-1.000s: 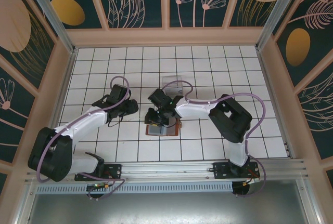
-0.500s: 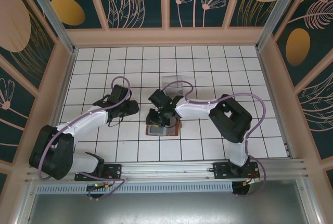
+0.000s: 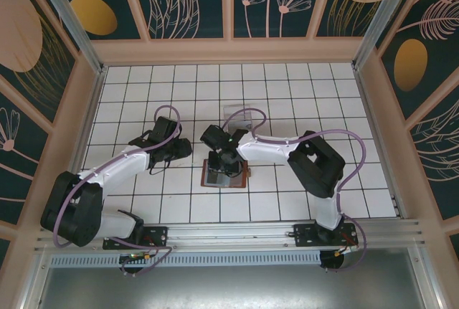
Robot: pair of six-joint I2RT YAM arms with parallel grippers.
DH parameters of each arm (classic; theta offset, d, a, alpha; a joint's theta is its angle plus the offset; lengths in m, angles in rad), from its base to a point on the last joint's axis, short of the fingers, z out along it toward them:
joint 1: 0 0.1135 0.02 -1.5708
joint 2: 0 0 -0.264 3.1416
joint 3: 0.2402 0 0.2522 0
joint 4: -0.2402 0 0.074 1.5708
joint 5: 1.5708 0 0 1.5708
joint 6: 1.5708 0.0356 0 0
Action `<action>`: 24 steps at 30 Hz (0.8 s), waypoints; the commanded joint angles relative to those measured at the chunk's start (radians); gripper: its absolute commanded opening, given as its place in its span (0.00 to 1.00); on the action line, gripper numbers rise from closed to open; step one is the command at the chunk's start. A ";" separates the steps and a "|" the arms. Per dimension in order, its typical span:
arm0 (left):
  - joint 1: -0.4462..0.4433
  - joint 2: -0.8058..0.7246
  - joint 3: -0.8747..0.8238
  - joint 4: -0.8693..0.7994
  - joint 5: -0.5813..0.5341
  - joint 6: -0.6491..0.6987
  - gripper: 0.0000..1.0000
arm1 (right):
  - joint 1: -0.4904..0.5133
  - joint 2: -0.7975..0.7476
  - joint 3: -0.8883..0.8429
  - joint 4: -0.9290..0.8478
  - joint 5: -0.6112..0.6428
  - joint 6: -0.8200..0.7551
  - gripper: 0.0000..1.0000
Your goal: Take the credit cards out of the card holder
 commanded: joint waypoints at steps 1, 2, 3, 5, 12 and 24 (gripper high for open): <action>0.004 0.014 0.024 0.006 0.010 0.023 0.47 | 0.016 0.035 0.051 -0.145 0.115 0.004 0.34; 0.004 0.016 0.024 0.006 0.009 0.025 0.47 | 0.019 0.039 0.062 -0.165 0.121 0.006 0.34; 0.004 0.016 0.024 0.006 0.009 0.025 0.47 | 0.021 0.041 0.073 -0.179 0.136 0.008 0.35; 0.004 0.019 0.025 0.006 0.008 0.026 0.47 | 0.027 0.046 0.095 -0.213 0.164 0.010 0.36; 0.004 0.028 0.029 0.006 0.011 0.029 0.47 | 0.032 0.042 0.129 -0.293 0.227 0.022 0.40; 0.004 0.034 0.038 0.001 0.012 0.029 0.47 | 0.030 0.005 0.122 -0.350 0.277 0.037 0.42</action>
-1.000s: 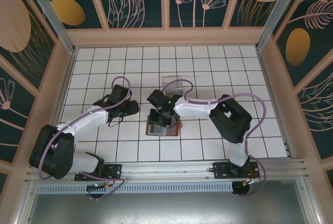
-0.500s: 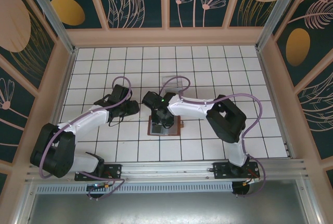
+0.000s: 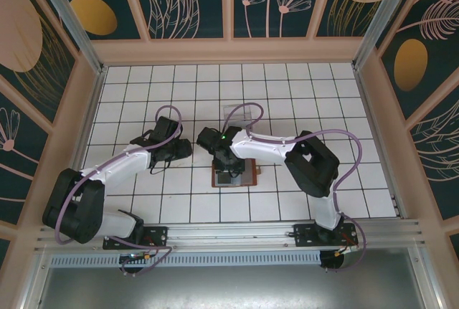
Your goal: Take the credit cards out of the card holder
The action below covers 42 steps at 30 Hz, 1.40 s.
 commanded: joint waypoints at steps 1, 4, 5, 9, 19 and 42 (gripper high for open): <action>0.003 0.012 0.034 0.001 0.012 0.018 0.47 | 0.006 -0.034 0.014 -0.073 0.071 0.033 0.42; 0.004 0.018 0.040 0.000 0.018 0.018 0.47 | 0.000 -0.051 0.003 -0.081 0.080 0.036 0.42; 0.004 0.019 0.042 0.000 0.020 0.018 0.47 | -0.002 -0.058 -0.004 -0.079 0.082 0.036 0.42; 0.004 0.025 0.046 -0.001 0.026 0.016 0.47 | -0.013 -0.078 -0.030 -0.080 0.086 0.034 0.42; 0.003 0.039 0.053 0.009 0.087 0.013 0.46 | -0.049 -0.140 -0.120 -0.048 0.091 0.017 0.42; -0.205 0.137 0.063 0.057 0.143 -0.108 0.40 | -0.111 -0.177 -0.196 -0.091 0.217 -0.067 0.41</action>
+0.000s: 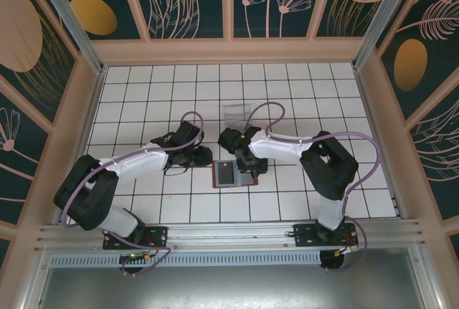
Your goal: Take the credit cards out of the card holder
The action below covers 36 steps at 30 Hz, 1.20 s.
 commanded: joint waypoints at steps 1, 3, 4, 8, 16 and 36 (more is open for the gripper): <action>-0.013 0.015 0.007 0.022 0.015 -0.041 0.39 | -0.009 -0.047 0.025 -0.067 0.079 -0.016 0.41; -0.021 0.018 0.004 0.025 0.023 -0.048 0.38 | -0.009 -0.062 0.030 -0.059 0.069 -0.025 0.41; -0.027 0.021 0.002 0.025 0.026 -0.053 0.38 | -0.009 -0.069 0.032 -0.049 0.057 -0.032 0.41; -0.050 0.023 -0.010 0.041 0.033 -0.079 0.34 | -0.013 -0.094 0.038 -0.005 -0.003 -0.052 0.40; -0.104 0.026 -0.029 0.069 0.035 -0.111 0.26 | -0.022 -0.123 0.033 0.153 -0.205 -0.096 0.37; -0.147 0.077 -0.043 0.064 0.018 -0.137 0.19 | -0.091 -0.088 -0.134 0.482 -0.538 -0.084 0.24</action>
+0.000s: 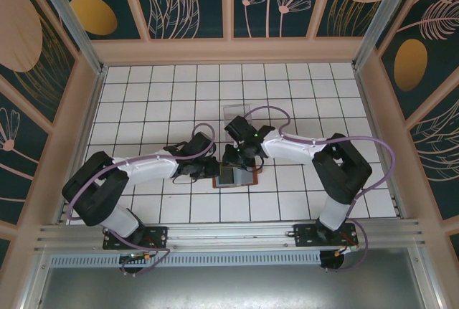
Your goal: Take the credit cards out of the card holder
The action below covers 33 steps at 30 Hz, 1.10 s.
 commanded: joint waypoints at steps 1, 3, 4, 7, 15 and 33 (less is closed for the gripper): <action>-0.006 0.021 -0.001 -0.013 -0.017 -0.011 0.19 | -0.012 0.007 -0.025 0.039 -0.032 0.000 0.24; -0.008 0.030 0.001 -0.026 -0.028 -0.009 0.18 | -0.016 0.012 -0.030 0.044 -0.037 0.000 0.24; -0.007 0.032 0.000 -0.028 -0.031 -0.009 0.18 | -0.017 0.015 -0.033 0.048 -0.040 0.000 0.24; -0.008 0.032 -0.003 -0.027 -0.033 -0.010 0.18 | -0.017 0.024 -0.039 0.058 -0.050 -0.001 0.24; -0.008 0.038 -0.007 -0.030 -0.036 -0.010 0.17 | -0.017 0.038 -0.048 0.031 -0.004 -0.006 0.24; -0.007 0.028 -0.008 -0.038 -0.048 -0.002 0.22 | -0.014 0.055 -0.056 -0.002 0.048 -0.008 0.24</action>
